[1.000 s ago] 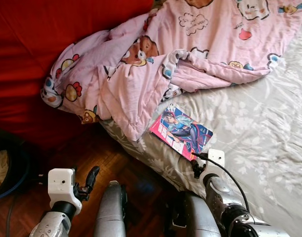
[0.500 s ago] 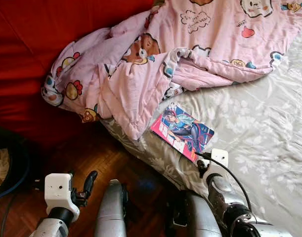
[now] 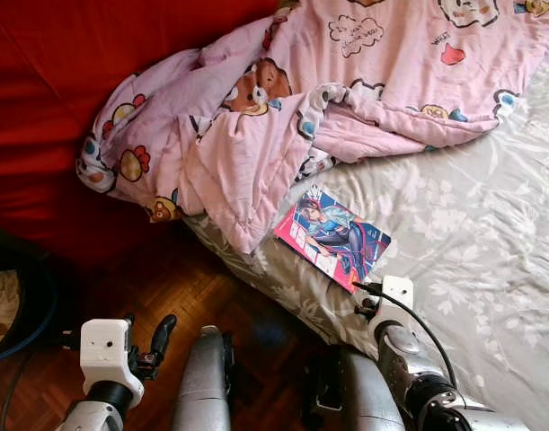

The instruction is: Clean up the room

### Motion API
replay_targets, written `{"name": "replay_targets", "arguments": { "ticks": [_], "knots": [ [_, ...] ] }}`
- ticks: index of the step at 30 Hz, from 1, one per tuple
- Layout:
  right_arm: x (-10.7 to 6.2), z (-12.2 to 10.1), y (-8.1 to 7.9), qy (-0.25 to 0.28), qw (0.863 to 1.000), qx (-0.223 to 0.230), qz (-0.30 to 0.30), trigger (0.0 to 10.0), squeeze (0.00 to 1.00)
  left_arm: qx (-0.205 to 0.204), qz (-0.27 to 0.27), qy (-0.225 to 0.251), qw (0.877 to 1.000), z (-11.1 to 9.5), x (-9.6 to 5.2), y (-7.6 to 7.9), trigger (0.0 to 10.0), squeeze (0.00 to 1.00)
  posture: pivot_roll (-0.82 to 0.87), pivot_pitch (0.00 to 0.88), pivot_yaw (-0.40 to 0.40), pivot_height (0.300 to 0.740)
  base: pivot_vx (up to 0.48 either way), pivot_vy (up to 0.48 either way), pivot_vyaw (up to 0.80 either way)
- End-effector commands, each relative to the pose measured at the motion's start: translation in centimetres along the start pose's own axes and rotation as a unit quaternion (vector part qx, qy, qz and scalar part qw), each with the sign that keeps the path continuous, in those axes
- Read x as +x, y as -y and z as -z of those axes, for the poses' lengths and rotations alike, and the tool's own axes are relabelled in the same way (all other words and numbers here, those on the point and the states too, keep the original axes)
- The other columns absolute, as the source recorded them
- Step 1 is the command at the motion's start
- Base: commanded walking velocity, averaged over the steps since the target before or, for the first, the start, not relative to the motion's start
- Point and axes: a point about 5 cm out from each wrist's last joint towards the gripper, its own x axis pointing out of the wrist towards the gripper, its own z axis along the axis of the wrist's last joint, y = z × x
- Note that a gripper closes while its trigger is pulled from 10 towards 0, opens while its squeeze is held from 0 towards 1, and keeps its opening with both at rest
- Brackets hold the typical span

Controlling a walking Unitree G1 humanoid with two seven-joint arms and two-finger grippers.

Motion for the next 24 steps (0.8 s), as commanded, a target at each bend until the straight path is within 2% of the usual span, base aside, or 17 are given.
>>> {"name": "replay_targets", "arguments": {
  "ticks": [1,12,20,24],
  "knots": [
    [-0.3,1.9,0.2,-0.028,1.0,0.008,0.0,0.0,0.0,0.002,-0.001,-0.026,1.0,0.8,-0.8,-0.1,10.0,0.0,0.28,0.503,-0.04,0.66,0.0,0.0,0.0],
    [-0.3,1.2,0.2,-0.002,1.0,0.026,-0.014,0.0,0.0,0.002,-0.005,-0.031,1.0,1.2,-0.7,-0.1,10.0,0.0,0.27,0.483,-0.042,0.66,0.0,0.0,0.0],
    [-0.4,0.7,1.6,0.036,0.998,0.047,0.006,0.0,0.0,-0.005,-0.025,-0.034,0.999,2.0,0.1,-0.9,10.0,0.0,0.23,0.433,-0.05,0.66,0.0,0.0,0.0],
    [-0.8,1.0,2.8,0.066,0.997,0.041,0.008,0.0,0.0,-0.007,-0.033,-0.043,0.998,3.2,1.2,-1.7,10.0,0.0,0.21,0.359,-0.064,0.66,0.0,0.0,0.0]
  ]
}}
